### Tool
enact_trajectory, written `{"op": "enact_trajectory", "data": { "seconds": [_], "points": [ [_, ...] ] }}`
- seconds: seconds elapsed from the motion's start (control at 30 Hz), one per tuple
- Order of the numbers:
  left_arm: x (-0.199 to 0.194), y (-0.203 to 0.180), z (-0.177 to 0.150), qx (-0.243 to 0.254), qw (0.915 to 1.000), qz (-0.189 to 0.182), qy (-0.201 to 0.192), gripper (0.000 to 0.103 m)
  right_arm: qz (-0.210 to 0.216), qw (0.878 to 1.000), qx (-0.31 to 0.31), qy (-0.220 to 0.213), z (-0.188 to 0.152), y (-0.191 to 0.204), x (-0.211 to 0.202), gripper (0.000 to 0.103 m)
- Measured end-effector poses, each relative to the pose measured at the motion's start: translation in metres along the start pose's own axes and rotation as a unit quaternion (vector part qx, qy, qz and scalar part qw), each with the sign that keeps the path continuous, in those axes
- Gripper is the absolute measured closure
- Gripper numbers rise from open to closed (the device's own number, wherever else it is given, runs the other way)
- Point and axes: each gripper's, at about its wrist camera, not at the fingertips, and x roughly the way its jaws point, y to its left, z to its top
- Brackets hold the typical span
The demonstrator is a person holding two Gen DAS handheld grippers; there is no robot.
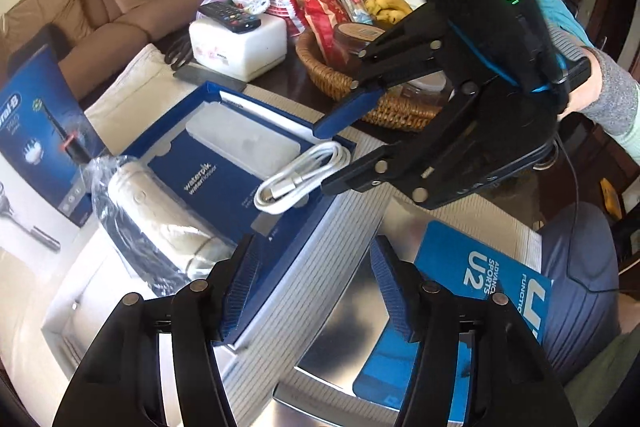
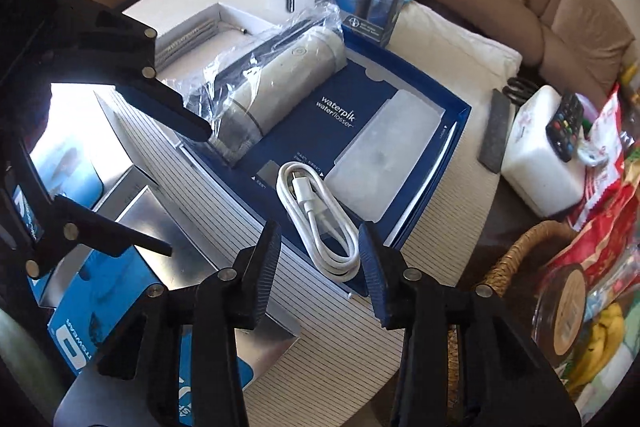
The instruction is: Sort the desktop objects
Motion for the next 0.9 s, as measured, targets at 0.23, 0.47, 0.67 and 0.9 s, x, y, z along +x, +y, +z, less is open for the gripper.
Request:
{"op": "enact_trajectory", "data": {
  "seconds": [0.23,0.47,0.67,0.9],
  "points": [
    [0.0,0.003,-0.003,-0.004,1.0,-0.006,-0.002,0.043,0.021,0.999,-0.012,0.03,0.003,-0.006,0.013,0.06],
    [0.002,0.01,0.006,-0.001,0.9998,-0.018,0.006,0.042,0.161,0.986,0.022,0.041,0.01,-0.039,0.018,0.06],
    [0.015,0.009,0.023,0.036,0.9981,-0.02,0.045,0.039,0.175,0.982,0.003,0.066,0.019,-0.036,0.03,0.06],
    [0.028,0.003,0.029,0.044,0.9972,-0.019,0.056,0.039,0.139,0.989,0.051,0.007,0.018,-0.063,0.003,0.06]
  ]
}}
